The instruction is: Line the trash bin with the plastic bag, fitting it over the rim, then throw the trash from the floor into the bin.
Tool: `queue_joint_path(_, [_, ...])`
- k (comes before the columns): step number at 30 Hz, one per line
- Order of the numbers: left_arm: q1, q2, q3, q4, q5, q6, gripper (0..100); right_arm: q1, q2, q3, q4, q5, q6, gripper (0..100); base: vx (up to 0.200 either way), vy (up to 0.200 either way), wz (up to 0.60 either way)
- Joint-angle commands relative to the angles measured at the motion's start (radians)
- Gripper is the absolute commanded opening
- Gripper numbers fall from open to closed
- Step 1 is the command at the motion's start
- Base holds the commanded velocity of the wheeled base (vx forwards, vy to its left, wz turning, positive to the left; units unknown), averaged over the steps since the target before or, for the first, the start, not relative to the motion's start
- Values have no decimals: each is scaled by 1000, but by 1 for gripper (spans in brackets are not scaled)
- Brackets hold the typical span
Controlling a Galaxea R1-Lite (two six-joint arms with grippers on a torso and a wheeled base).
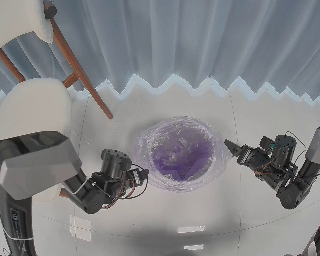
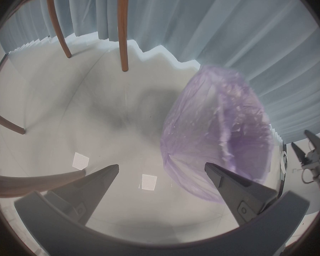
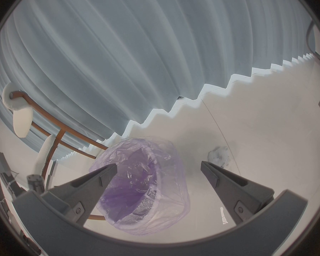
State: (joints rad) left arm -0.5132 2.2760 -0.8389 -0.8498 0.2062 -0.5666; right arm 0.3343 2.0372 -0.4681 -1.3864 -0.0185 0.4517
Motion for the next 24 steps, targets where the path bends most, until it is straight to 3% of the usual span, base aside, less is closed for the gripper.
queue_joint_path(1, [1,-418,287,-41,-5,-1,100,-6,1,98,-71,-3,2,100,0,0,0])
queue_joint_path(10, [9,-1021,609,-48,-73,11,100,28,-68,356,-151,5,-16,100,0,0,0])
queue_joint_path(14, [64,-1099,664,-48,-74,8,100,28,-40,359,-146,5,-57,100,0,0,0])
queue_joint_path(15, [122,-1139,684,-48,-80,11,100,28,29,353,-152,6,-108,100,0,0,0])
queue_joint_path(19, [190,-1165,676,-48,-79,11,100,26,167,319,-180,43,-211,100,0,0,0])
queue_joint_path(24, [232,-1171,681,-48,-79,11,100,26,264,223,-181,57,-278,100,0,0,0])
